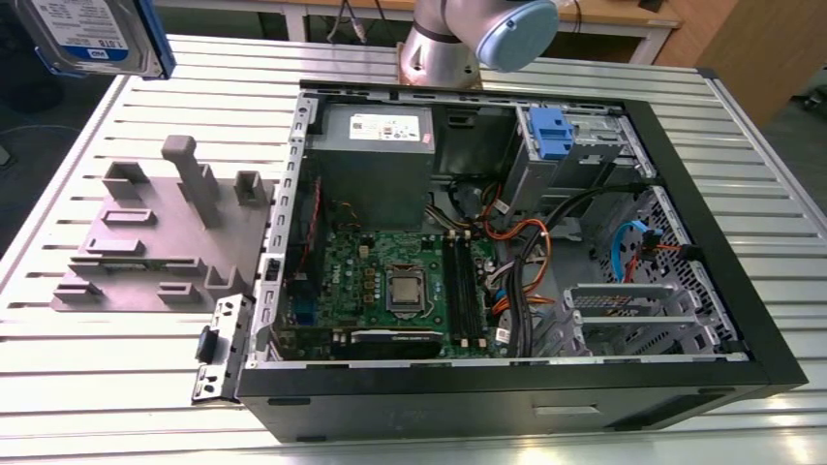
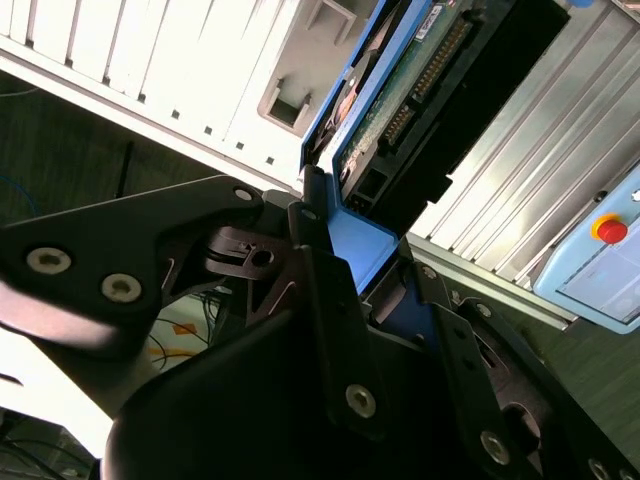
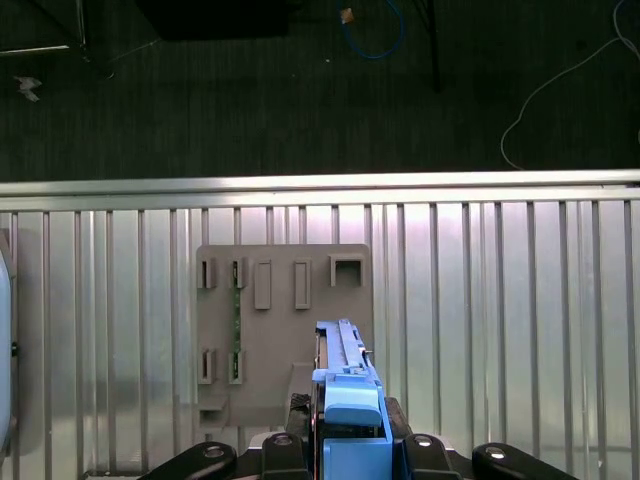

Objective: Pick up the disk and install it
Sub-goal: 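Pick up the disk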

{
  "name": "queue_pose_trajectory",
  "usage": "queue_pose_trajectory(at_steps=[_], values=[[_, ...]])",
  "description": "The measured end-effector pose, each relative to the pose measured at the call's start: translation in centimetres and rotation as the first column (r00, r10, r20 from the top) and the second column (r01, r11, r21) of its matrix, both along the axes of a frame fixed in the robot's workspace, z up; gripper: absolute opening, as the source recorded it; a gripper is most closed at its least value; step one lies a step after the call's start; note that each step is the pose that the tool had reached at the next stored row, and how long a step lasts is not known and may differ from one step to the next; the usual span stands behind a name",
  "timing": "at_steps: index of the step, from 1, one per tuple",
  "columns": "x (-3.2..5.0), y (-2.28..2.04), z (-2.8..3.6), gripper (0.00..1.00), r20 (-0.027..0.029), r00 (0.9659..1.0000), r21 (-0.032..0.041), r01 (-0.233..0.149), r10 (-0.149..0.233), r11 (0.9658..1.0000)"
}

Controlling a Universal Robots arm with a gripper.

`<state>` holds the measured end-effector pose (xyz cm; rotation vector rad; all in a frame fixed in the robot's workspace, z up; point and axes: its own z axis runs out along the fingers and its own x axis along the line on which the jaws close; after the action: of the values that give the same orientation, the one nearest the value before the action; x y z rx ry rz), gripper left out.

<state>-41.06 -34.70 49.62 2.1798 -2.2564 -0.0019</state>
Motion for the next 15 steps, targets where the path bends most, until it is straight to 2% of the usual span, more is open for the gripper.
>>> queue_pose_trajectory(at_steps=[6,15], values=[[0.14,0.0,0.0,0.36,0.0,1.0,0.0,0.0,0.0,1.0],[0.95,0.0,0.0,0.36,0.0,1.0,0.0,0.0,0.0,1.0]])
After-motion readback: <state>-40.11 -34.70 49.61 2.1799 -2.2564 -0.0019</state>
